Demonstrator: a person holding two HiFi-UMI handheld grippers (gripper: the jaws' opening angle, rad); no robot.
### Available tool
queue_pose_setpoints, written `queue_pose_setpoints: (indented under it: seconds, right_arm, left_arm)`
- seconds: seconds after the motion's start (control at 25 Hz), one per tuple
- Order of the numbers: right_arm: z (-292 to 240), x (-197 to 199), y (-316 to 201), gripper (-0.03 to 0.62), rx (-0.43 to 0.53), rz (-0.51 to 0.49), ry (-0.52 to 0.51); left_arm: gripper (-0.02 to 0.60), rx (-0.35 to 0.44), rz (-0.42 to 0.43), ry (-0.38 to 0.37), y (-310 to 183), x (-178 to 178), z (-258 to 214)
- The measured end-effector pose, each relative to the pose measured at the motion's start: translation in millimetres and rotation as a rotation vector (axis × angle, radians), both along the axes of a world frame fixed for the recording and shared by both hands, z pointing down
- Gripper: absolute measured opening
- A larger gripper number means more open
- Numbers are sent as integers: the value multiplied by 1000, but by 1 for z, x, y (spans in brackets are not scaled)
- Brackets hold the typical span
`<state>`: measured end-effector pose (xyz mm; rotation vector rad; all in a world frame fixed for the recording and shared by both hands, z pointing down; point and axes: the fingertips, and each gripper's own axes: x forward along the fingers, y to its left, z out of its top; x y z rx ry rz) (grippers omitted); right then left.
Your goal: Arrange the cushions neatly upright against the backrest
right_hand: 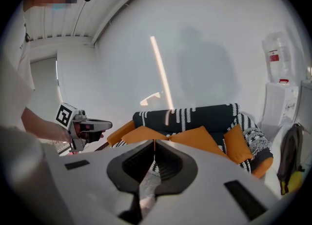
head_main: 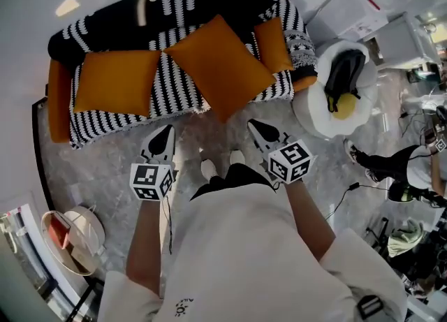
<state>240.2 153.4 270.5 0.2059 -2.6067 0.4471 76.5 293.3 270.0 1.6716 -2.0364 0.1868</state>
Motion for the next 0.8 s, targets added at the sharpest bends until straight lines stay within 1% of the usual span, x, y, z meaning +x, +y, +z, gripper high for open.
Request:
queue_pose_setpoints:
  seconds: [0.16, 0.32, 0.48, 0.56, 0.68, 0.8]
  right_arm:
    - [4, -6, -11, 25, 3, 21, 7]
    - [18, -13, -24, 25, 5, 30, 40]
    - [43, -24, -40, 25, 2, 29, 75]
    - [56, -29, -53, 25, -12, 39, 89]
    - [78, -36, -78, 25, -48, 56, 108]
    - [96, -42, -104, 25, -75, 57, 133]
  left_arm:
    - [17, -16, 52, -32, -22, -11, 6]
    - [17, -33, 107, -55, -45, -17, 10]
    - [17, -81, 141, -69, -70, -25, 25]
    - [17, -105, 158, -71, -88, -30, 33]
    - [17, -135, 159, -54, -116, -42, 44]
    - [18, -177, 171, -62, -146, -53, 54]
